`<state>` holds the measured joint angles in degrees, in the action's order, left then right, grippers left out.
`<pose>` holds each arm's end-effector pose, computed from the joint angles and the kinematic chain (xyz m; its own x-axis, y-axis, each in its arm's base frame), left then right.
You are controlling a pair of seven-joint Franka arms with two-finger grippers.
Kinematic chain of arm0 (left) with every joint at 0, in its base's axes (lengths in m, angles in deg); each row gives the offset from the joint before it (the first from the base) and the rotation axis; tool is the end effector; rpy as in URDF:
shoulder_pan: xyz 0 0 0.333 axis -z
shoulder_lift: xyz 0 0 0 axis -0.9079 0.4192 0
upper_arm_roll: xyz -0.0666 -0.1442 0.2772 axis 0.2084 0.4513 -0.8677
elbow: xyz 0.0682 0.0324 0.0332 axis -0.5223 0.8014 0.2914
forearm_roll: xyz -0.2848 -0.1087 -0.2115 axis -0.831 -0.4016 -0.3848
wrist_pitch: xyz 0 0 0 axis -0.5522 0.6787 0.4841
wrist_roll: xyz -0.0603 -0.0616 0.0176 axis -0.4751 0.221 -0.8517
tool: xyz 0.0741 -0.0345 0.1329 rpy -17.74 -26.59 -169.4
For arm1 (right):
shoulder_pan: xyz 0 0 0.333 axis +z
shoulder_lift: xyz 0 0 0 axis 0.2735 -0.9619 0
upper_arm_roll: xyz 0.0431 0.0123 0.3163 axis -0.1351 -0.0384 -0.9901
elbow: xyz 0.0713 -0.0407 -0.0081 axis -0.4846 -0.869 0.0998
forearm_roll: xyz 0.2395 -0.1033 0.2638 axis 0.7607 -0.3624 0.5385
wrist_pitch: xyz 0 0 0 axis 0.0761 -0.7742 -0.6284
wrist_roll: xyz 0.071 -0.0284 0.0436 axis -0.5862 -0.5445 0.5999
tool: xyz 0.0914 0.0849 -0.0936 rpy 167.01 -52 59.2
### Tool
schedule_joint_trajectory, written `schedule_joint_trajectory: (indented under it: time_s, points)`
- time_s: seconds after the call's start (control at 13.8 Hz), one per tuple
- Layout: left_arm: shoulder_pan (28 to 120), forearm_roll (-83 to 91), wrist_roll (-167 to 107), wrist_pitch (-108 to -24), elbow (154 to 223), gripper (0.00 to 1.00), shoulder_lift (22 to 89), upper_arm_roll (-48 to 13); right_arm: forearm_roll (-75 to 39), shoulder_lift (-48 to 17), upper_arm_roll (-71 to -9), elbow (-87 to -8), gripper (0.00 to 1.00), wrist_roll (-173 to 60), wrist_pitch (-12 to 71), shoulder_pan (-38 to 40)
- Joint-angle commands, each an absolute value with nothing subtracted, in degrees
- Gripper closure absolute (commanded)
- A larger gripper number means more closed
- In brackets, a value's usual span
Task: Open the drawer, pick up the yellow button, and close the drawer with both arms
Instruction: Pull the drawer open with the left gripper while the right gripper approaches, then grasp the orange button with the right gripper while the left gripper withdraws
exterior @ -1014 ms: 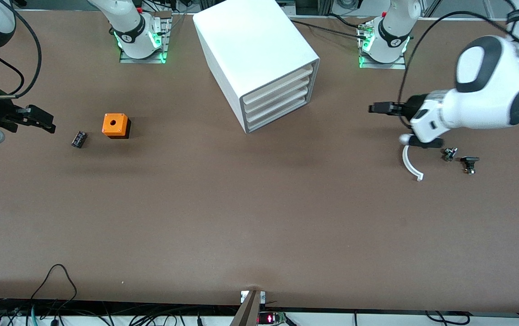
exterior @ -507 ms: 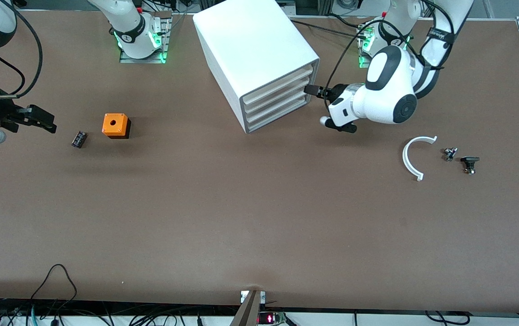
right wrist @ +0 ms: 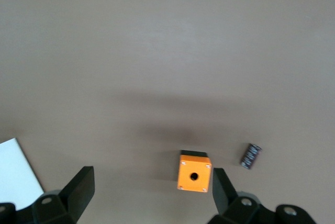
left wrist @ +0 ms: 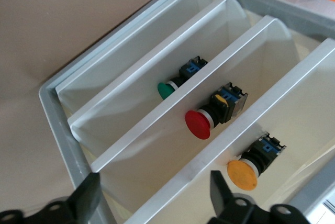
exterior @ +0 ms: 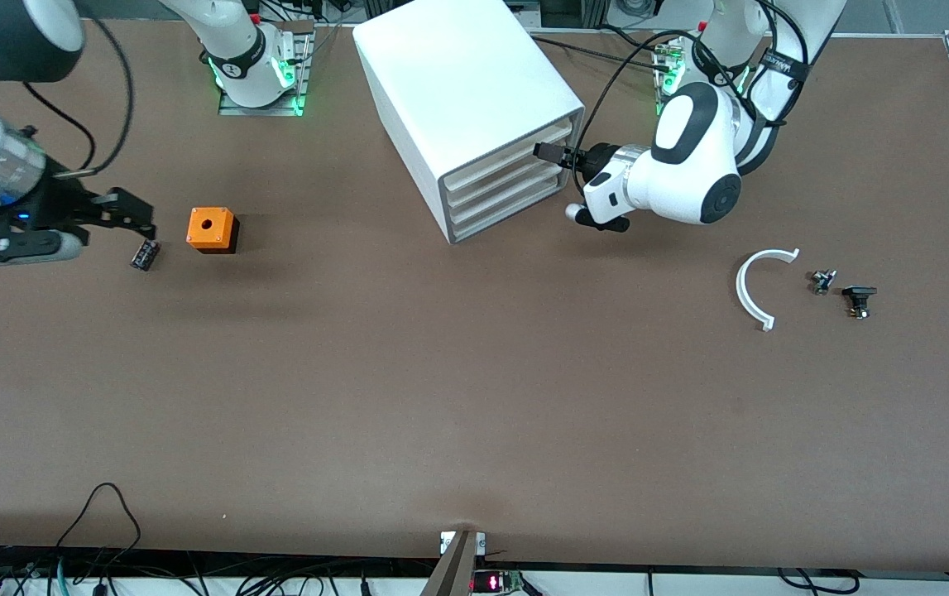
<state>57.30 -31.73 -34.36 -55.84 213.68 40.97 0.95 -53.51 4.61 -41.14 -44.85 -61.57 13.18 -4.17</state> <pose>0.3795 -0.3099 0.3025 0.7928 -0.2471 -0.5572 0.1498 -0.8072 0.5710 0.5520 0.0777 0.5091 0.9914 0.1297 -0.0162 0.1293 -0.9914 -0.0217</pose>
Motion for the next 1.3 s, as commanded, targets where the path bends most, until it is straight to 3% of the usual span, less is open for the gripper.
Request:
schedule_joint_trajectory:
  time_s: [0.0,0.14,0.22,0.36,0.65,0.87,1.16,1.23]
  points:
    - [57.2,-33.3,-35.1,-56.3,214.8,0.17,40.8,2.5,-53.1,3.2,-41.0,-42.2,0.00,-63.9,13.4,0.7]
    - [57.2,-33.3,-35.1,-56.3,215.3,0.31,40.8,2.7,-52.9,1.9,-41.0,-40.2,0.00,-63.7,13.1,3.4]
    - [57.2,-33.3,-35.2,-56.3,215.4,0.47,40.7,2.7,-52.7,1.9,-41.3,-40.1,0.00,-63.5,13.4,3.7]
    - [57.0,-32.5,-36.4,-56.3,215.2,1.00,40.6,2.6,-51.5,1.1,-42.5,-38.9,0.00,-63.1,13.8,4.4]
    - [55.6,-25.5,-44.5,-61.1,213.9,1.00,40.4,-3.3,-50.7,-3.5,-48.4,-33.0,0.00,-60.3,14.0,7.2]
    - [55.3,-25.4,-48.8,-62.9,212.8,1.00,40.4,-8.8,-50.7,-9.4,-49.5,-26.0,0.00,-60.0,19.0,11.4]
    - [54.8,-25.3,-48.1,-62.9,210.2,1.00,40.2,-9.4,-51.2,-14.7,-49.5,-22.4,0.00,-57.1,25.0,17.3]
    - [54.8,-25.3,-48.1,-62.9,209.6,0.63,40.2,-10.0,-51.2,-15.6,-49.5,-21.4,0.00,-54.9,25.8,18.8]
